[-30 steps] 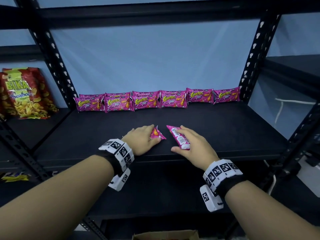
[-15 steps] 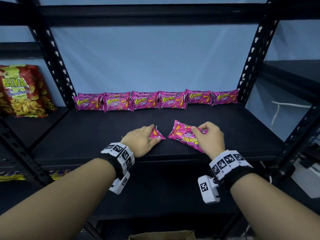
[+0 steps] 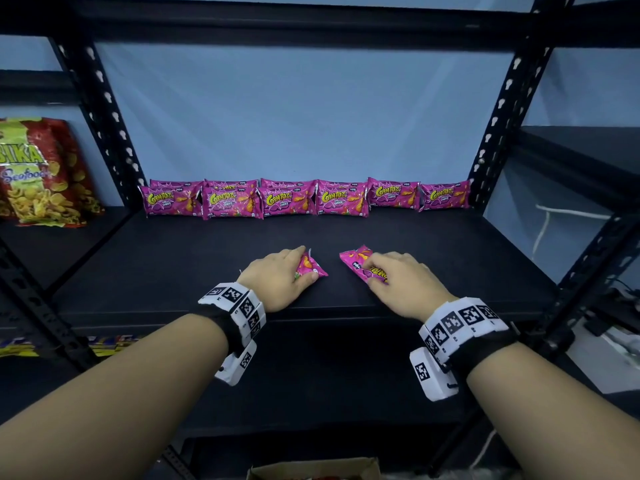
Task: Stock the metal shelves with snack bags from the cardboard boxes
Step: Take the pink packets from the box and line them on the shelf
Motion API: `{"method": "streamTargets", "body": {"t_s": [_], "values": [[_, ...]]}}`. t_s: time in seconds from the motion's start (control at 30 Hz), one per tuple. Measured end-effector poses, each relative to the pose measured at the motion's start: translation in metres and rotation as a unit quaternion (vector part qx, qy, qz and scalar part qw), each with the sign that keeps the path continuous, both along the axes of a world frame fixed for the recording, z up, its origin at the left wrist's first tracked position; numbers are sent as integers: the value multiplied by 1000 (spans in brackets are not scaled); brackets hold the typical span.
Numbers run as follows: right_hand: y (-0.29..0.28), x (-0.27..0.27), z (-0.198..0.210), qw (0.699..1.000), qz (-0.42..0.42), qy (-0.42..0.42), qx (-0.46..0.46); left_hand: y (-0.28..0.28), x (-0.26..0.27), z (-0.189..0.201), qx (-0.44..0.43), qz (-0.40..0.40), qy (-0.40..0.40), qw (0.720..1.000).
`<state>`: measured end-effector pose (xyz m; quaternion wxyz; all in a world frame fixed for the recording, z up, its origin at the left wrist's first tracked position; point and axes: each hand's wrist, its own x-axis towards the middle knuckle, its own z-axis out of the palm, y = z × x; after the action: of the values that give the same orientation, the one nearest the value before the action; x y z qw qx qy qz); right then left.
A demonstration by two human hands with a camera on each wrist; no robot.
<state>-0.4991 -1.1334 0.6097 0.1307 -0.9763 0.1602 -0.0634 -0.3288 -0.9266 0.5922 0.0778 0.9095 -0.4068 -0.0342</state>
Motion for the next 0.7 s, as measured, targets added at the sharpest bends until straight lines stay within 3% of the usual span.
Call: {"method": "streamTargets", "body": {"t_s": [0.33, 0.5, 0.7], "values": [[3, 0, 14, 996, -7, 87, 10, 9, 3, 5, 3, -28, 26, 999], [5, 9, 10, 998, -9, 47, -28, 20, 8, 8, 23, -49, 47, 997], [15, 24, 4, 994, -15, -7, -109, 25, 7, 10, 55, -81, 17, 995]]}}
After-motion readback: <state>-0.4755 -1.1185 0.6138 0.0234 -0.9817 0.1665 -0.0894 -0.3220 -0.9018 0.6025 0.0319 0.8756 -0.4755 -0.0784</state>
